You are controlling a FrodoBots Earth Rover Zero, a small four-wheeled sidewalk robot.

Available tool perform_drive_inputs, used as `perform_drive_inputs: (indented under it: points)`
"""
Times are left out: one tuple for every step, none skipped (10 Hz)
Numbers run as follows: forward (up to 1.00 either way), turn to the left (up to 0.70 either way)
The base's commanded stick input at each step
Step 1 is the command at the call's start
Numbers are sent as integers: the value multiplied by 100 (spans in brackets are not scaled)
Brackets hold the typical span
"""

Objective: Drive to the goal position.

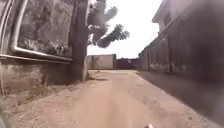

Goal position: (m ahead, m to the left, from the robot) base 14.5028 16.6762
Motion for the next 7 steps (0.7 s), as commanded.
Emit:
perform_drive_inputs:
  points:
    - [60,0]
    - [60,0]
    - [60,0]
    - [60,0]
    - [60,0]
    - [60,0]
    - [60,0]
